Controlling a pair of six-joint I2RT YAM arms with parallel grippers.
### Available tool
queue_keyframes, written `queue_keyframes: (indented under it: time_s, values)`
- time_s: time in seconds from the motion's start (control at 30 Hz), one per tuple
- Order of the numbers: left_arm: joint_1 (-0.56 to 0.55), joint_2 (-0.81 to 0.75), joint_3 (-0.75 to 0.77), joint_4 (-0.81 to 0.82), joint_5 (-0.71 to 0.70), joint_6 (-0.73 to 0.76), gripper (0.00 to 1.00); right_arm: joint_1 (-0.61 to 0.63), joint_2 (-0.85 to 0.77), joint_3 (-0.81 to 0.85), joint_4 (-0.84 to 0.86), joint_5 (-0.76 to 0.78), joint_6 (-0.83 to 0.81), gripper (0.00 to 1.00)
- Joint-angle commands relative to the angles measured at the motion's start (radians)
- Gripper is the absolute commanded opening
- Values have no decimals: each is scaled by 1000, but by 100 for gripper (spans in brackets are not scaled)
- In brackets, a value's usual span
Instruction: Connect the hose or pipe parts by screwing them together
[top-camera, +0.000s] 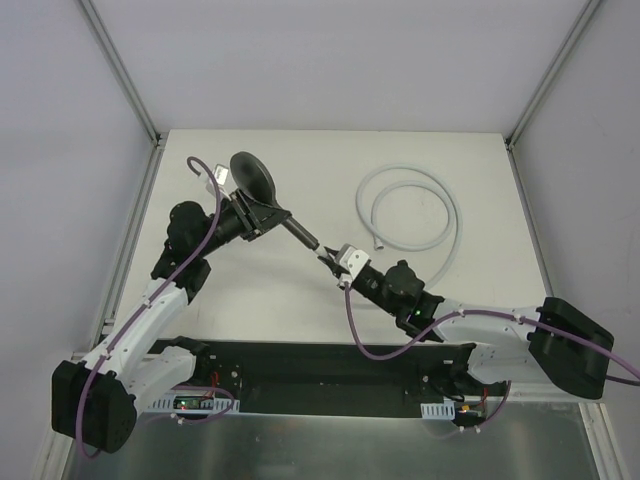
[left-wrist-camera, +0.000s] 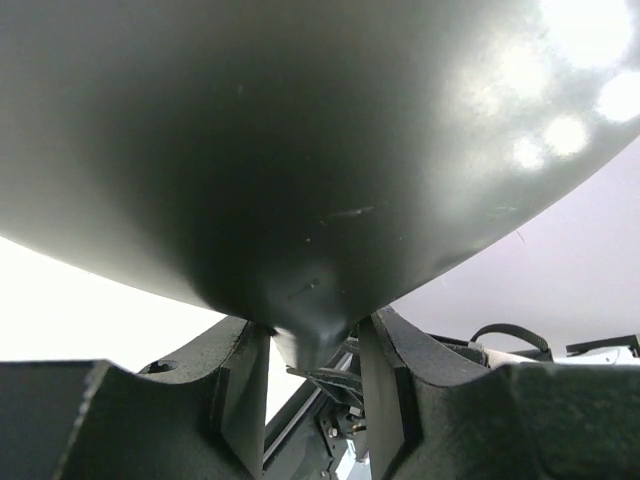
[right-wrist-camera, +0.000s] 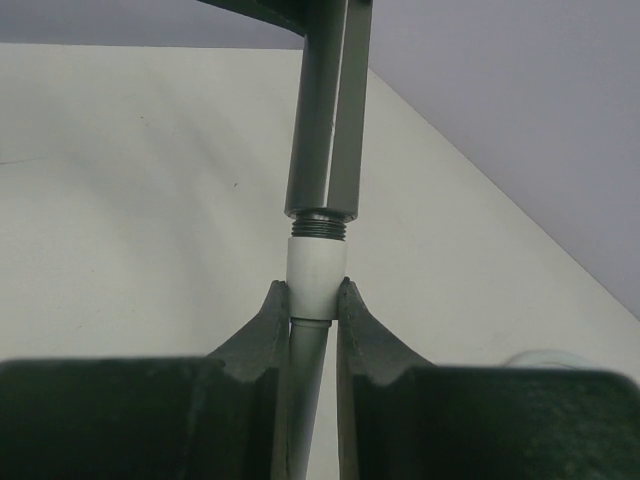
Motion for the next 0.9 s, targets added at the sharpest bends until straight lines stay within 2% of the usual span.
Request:
queue_keyframes:
  time_s: [0.0,0.3,0.6,0.8,0.83,0.87]
  values:
    - [-52,-3,-7,83,342,-18,0,-19,-42,45,236,-119,87,1]
    - [-52,-5,-65,281,368,-27,0,-125,-34,-10,385,-266,292,1]
    - [-52,76,-90,500,446,-98,0,-215,-24,-25,417,-412,447,1]
    - [-53,76,-122,592,455,-36,0,-266,2,-12,437,-495,568,1]
    - [-53,78,-130,649,457,-38,0,-272,8,-12,449,-516,587,1]
    - [-53,84,-136,674,461,-43,0,-292,18,-13,478,-530,651,1]
